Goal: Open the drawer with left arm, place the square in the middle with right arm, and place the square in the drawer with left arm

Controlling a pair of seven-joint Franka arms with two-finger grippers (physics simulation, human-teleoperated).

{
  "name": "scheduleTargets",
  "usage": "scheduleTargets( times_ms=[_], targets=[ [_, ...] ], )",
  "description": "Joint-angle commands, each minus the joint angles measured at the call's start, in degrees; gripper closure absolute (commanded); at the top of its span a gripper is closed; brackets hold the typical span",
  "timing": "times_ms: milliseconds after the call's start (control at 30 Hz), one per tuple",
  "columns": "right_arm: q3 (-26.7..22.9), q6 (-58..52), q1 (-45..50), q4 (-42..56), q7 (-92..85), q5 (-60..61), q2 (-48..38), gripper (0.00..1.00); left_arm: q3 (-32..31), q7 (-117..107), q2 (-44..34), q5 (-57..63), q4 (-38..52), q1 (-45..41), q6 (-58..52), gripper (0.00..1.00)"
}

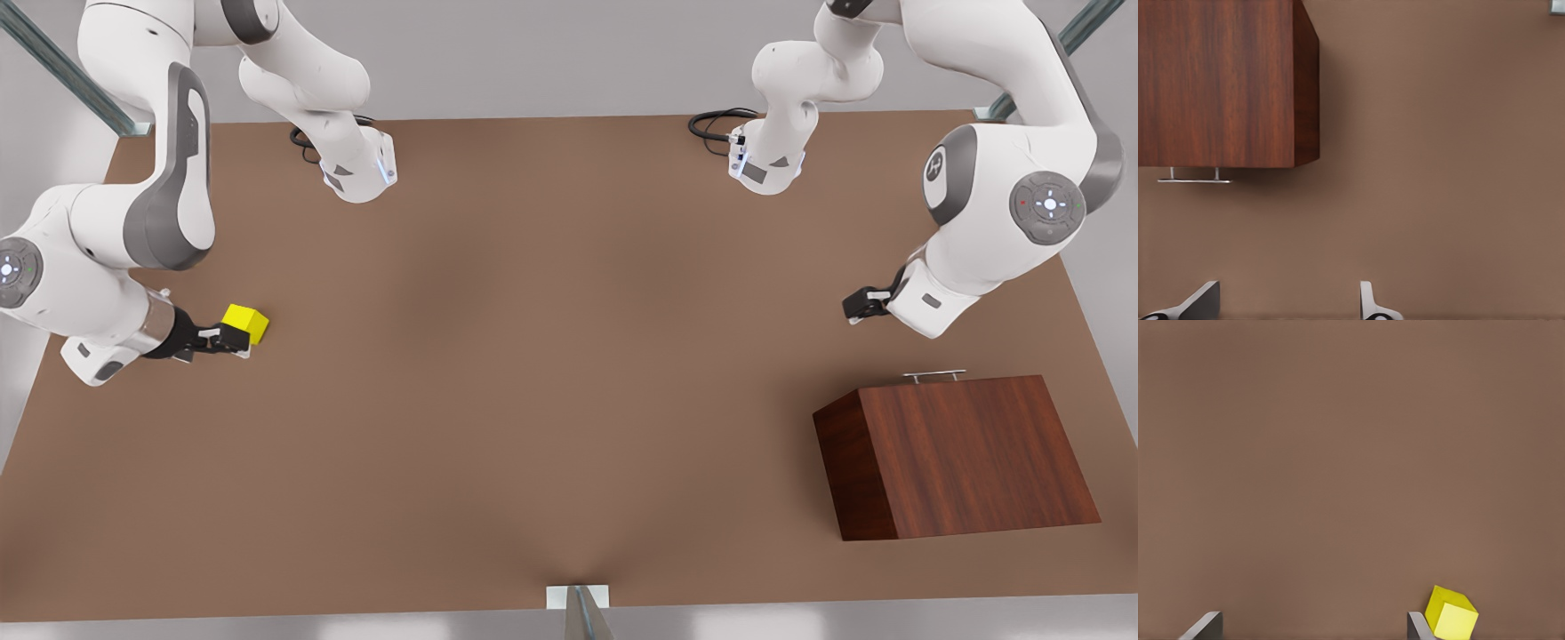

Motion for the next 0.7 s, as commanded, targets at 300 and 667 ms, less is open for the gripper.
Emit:
scheduleTargets(
  times_ms=[300,667],
  targets=[
    [0.09,5.36,1.32,-22.12,5.95,0.52,-10.22,0.0,14.06,-52.07,-7.65,-0.11,-35.08,3.75,33.54,0.0],
    [-0.79,21.46,-8.0,-44.12,22.03,1.84,-10.32,0.0,14.24,-54.79,-6.51,0.16,-47.13,7.09,57.99,0.0]
  ],
)
